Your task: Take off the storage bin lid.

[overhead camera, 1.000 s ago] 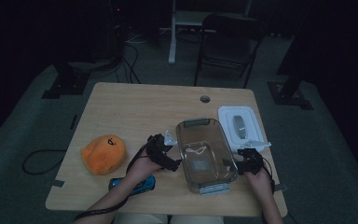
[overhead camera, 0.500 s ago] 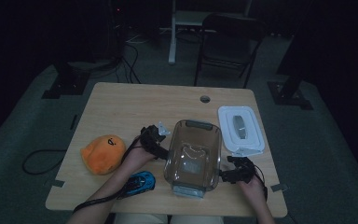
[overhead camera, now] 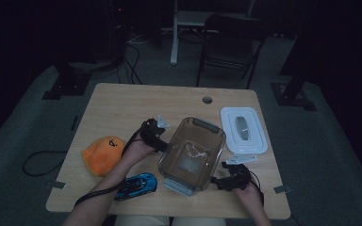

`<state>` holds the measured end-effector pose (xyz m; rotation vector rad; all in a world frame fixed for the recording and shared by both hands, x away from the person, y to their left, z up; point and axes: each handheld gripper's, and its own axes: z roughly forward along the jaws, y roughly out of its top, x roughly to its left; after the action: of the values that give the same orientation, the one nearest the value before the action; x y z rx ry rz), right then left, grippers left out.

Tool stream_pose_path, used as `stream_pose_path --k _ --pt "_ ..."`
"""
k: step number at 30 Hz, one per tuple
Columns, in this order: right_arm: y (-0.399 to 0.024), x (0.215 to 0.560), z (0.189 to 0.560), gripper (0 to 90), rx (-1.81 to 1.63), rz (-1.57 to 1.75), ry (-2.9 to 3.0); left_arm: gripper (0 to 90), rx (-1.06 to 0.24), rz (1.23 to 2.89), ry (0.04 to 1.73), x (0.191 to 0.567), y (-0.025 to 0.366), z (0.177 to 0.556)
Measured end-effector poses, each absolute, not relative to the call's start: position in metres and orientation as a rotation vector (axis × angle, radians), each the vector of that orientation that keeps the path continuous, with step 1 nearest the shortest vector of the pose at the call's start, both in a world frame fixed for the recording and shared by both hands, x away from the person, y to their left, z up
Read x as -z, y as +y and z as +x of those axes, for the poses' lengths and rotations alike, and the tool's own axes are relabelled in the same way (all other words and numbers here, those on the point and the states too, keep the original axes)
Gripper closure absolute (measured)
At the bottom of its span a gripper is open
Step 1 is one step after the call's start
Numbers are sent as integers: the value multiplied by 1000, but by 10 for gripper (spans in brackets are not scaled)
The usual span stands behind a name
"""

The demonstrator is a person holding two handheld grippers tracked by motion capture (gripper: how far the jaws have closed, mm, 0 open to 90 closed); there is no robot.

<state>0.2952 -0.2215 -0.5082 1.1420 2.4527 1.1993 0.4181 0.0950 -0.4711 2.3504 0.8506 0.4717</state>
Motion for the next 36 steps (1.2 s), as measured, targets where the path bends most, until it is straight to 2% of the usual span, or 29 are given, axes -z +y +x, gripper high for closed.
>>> stream_pose_path --k 18,22,29,36 --pt "-197 516 286 128 -1218 1035 2473 35 -484 2370 861 473 93 445" --pt "-194 518 285 128 -1173 990 2478 12 -465 2352 920 472 100 445" --pt "-213 516 284 128 -1159 1037 2420 2 -408 2368 935 460 109 436" --pt "-238 515 283 129 -1109 1113 2349 2 -447 2335 948 444 129 426"
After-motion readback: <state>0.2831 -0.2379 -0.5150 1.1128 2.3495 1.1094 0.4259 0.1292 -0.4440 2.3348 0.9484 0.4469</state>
